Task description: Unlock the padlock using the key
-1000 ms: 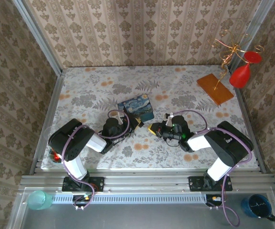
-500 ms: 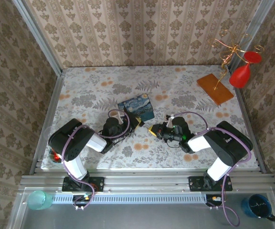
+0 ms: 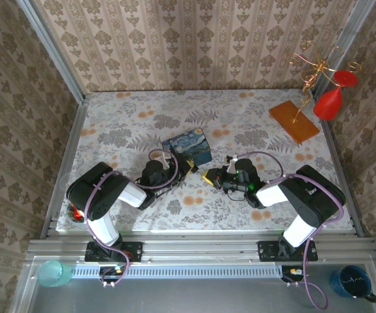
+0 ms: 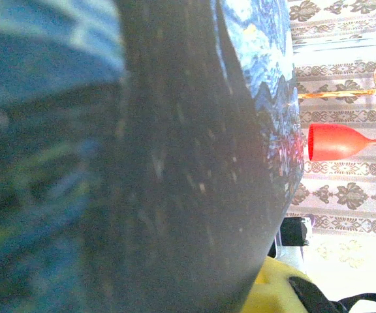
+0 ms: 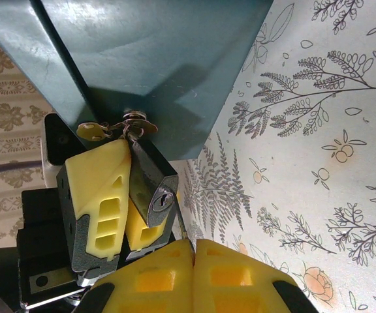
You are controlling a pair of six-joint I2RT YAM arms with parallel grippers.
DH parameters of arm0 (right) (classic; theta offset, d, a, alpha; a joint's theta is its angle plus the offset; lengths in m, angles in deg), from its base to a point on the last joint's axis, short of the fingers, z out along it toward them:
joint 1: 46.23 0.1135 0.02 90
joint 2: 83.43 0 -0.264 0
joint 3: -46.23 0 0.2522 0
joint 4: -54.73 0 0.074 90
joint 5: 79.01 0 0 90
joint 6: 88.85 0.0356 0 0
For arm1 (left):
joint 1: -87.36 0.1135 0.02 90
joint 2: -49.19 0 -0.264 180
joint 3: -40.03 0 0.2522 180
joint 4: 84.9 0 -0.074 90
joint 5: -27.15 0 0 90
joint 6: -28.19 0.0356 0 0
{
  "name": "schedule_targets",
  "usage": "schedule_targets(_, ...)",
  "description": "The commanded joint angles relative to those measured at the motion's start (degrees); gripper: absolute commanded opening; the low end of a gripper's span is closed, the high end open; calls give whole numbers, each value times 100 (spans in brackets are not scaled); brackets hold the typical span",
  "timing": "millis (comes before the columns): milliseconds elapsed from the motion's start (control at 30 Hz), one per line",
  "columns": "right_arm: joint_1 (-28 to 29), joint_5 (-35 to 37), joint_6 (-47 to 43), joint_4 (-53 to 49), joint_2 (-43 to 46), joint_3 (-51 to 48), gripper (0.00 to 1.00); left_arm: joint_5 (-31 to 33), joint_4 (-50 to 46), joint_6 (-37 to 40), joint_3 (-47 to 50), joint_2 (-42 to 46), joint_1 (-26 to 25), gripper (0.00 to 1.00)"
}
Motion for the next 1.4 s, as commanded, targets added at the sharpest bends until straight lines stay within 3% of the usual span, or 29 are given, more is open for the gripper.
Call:
schedule_targets(0,-11,-68,13,100,35,127,0,7,456,-136,-69,31,-40,0)
schedule_targets(700,-20,-90,-136,-555,340,386,0,58,402,-229,-112,-1,-84,0)
schedule_targets(1067,-80,-89,-203,-426,170,342,0,78,316,-281,-51,191,-101,0)
schedule_targets(1367,-255,-250,239,921,-746,245,0,108,696,-514,-165,-1,-215,0)
